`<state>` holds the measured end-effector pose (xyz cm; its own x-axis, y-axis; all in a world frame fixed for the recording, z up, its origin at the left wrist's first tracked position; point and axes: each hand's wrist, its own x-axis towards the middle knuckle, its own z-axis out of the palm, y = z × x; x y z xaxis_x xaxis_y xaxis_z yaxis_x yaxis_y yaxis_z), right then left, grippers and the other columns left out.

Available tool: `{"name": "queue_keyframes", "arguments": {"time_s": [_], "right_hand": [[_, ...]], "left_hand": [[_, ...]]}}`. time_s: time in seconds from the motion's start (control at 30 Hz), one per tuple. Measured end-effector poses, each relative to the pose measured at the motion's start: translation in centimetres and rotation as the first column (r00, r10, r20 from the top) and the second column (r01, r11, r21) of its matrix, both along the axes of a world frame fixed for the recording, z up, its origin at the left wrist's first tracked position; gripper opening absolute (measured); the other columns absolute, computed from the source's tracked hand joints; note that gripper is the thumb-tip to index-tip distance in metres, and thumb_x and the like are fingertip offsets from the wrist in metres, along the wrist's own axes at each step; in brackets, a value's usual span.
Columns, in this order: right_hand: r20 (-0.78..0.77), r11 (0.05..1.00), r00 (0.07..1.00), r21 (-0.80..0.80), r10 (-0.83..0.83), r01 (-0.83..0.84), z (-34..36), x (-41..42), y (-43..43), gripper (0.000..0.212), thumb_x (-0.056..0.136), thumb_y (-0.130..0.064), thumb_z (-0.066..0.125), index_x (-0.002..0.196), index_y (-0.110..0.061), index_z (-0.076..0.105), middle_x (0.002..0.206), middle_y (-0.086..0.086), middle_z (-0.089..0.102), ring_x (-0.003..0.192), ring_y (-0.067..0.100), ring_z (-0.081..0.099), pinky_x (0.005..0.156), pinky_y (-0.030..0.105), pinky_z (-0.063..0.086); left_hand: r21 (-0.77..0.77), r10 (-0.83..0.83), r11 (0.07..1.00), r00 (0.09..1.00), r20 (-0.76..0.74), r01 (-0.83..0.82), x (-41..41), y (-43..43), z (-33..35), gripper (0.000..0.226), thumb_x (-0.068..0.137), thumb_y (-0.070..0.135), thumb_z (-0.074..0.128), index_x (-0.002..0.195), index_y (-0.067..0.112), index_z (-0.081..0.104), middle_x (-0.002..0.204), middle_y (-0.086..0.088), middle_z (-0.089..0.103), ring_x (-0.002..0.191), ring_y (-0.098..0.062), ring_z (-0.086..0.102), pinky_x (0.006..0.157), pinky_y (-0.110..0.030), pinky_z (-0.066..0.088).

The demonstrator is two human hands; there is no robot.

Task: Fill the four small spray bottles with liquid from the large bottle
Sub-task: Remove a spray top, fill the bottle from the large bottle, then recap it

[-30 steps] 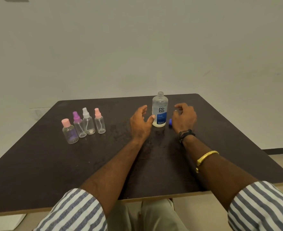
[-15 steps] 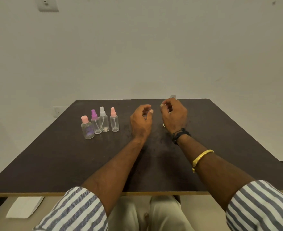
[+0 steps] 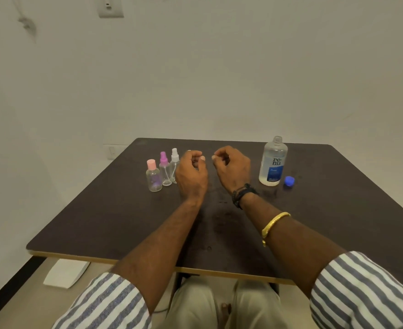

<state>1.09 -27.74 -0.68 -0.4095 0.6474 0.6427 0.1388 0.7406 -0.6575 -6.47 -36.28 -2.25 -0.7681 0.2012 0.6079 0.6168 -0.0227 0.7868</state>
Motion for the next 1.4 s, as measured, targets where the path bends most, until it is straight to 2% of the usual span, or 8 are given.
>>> {"name": "queue_keyframes", "arguments": {"time_s": [0.33, 0.53, 0.67, 0.9, 1.03, 1.17, 1.3, 1.4], "right_hand": [[0.135, 0.976, 0.968, -0.072, 0.213, -0.205, -0.7, -4.5, -2.3, 0.054, 0.095, -0.033, 0.062, 0.147, -0.032, 0.048, 0.12, 0.003, 0.062, 0.091, 0.018, 0.065, 0.081, 0.034, 0.055], [0.134, 0.978, 0.969, -0.067, 0.206, -0.199, -1.0, -5.3, -3.0, 0.029, 0.097, -0.028, 0.06, 0.126, -0.027, 0.061, 0.118, 0.001, 0.067, 0.093, 0.018, 0.065, 0.081, 0.045, 0.058], [0.095, 0.981, 0.979, -0.089, 0.181, -0.173, -0.9, -5.4, -3.1, 0.022, 0.092, -0.021, 0.067, 0.112, -0.025, 0.057, 0.106, -0.002, 0.067, 0.09, 0.017, 0.065, 0.073, 0.038, 0.058], [0.036, 0.986, 0.989, -0.101, 0.14, -0.136, -0.3, -4.9, -2.9, 0.023, 0.091, -0.018, 0.069, 0.111, -0.021, 0.059, 0.1, -0.002, 0.068, 0.085, 0.011, 0.063, 0.07, 0.024, 0.053], [0.009, 0.984, 0.988, -0.094, 0.153, -0.151, 0.0, -4.2, -3.0, 0.029, 0.088, -0.024, 0.071, 0.114, -0.022, 0.06, 0.1, -0.003, 0.07, 0.082, 0.009, 0.064, 0.073, 0.027, 0.056], [0.014, 0.985, 0.994, -0.132, 0.11, -0.107, 0.5, -3.7, -2.4, 0.031, 0.079, -0.038, 0.083, 0.098, -0.023, 0.063, 0.083, -0.007, 0.065, 0.074, 0.007, 0.06, 0.06, 0.015, 0.045], [-0.007, 0.984, 0.995, -0.143, 0.103, -0.103, 0.7, -3.3, -2.0, 0.026, 0.077, -0.03, 0.086, 0.093, -0.021, 0.067, 0.082, -0.007, 0.066, 0.073, 0.003, 0.059, 0.057, 0.005, 0.04], [0.028, 0.978, 0.988, -0.146, 0.153, -0.147, 0.9, -2.7, -1.6, 0.027, 0.083, -0.019, 0.081, 0.106, -0.022, 0.069, 0.085, -0.005, 0.07, 0.075, 0.002, 0.063, 0.062, 0.013, 0.052]], "left_hand": [[-0.002, 0.084, 0.996, 0.996, -0.001, -0.084, -2.3, -2.3, -0.5, 0.013, 0.09, 0.008, 0.064, 0.102, 0.012, 0.068, 0.089, 0.01, 0.065, 0.077, 0.005, 0.062, 0.068, -0.006, 0.048], [-0.002, 0.077, 0.997, 0.997, -0.001, -0.077, -3.0, -2.6, -1.3, 0.015, 0.091, 0.006, 0.063, 0.104, 0.012, 0.067, 0.093, 0.009, 0.065, 0.081, 0.0, 0.063, 0.075, -0.019, 0.055], [-0.024, 0.041, 0.999, 0.999, 0.013, -0.041, -3.1, -2.8, -1.7, 0.019, 0.091, 0.007, 0.063, 0.109, 0.011, 0.066, 0.099, 0.006, 0.067, 0.085, 0.004, 0.063, 0.073, -0.012, 0.054], [-0.133, -0.061, 0.989, 0.997, 0.04, 0.066, -3.3, -2.1, -2.7, 0.034, 0.091, 0.03, 0.072, 0.12, 0.015, 0.064, 0.112, 0.002, 0.068, 0.103, -0.009, 0.064, 0.084, -0.024, 0.057], [-0.148, -0.073, 0.985, 0.994, 0.085, 0.085, -3.1, -1.8, -2.7, 0.02, 0.088, 0.024, 0.074, 0.106, 0.017, 0.07, 0.099, 0.003, 0.072, 0.093, -0.01, 0.068, 0.081, -0.033, 0.061], [-0.141, -0.075, 0.987, 0.996, 0.049, 0.081, -2.1, -1.6, -2.0, 0.01, 0.091, 0.024, 0.072, 0.093, 0.014, 0.071, 0.082, 0.008, 0.07, 0.077, -0.005, 0.068, 0.066, -0.02, 0.057], [-0.14, -0.097, 0.985, 0.994, 0.05, 0.103, -1.7, -1.2, -1.9, 0.008, 0.09, 0.023, 0.073, 0.092, 0.015, 0.072, 0.078, 0.012, 0.068, 0.074, 0.0, 0.066, 0.064, -0.017, 0.054], [-0.17, -0.114, 0.978, 0.991, 0.071, 0.125, -2.0, -1.0, -2.2, 0.018, 0.085, 0.029, 0.077, 0.098, 0.017, 0.074, 0.084, 0.008, 0.072, 0.077, -0.003, 0.068, 0.065, -0.019, 0.057]]}}
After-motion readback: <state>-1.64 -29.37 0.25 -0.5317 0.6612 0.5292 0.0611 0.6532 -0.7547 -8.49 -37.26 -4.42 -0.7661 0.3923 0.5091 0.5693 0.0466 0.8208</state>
